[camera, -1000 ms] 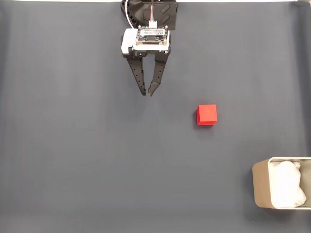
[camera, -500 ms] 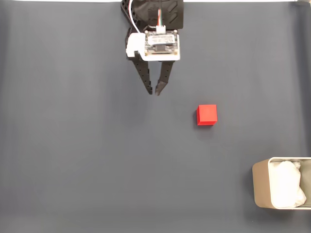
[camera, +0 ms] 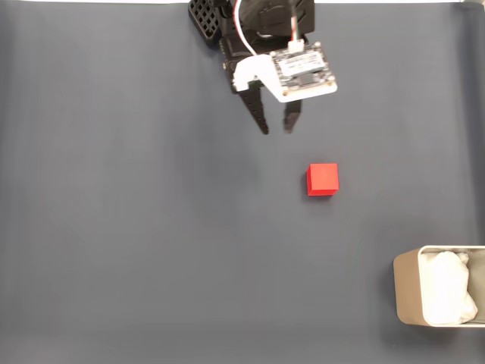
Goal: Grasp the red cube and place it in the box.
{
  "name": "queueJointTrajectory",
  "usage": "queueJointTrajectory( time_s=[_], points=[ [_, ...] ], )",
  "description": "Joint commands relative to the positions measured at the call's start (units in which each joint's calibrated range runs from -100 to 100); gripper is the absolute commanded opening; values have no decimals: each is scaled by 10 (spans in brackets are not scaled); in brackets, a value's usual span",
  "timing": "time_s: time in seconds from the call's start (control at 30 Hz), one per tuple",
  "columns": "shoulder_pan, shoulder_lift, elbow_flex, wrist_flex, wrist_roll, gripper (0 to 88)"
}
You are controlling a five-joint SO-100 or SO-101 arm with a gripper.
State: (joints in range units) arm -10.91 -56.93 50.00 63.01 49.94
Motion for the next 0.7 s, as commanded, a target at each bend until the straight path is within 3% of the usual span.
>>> queueJointTrajectory(
  time_s=[0.0, 0.67],
  points=[
    [-24, 4, -41, 10, 7, 130],
    [-91, 58, -60, -20, 38, 275]
  ],
)
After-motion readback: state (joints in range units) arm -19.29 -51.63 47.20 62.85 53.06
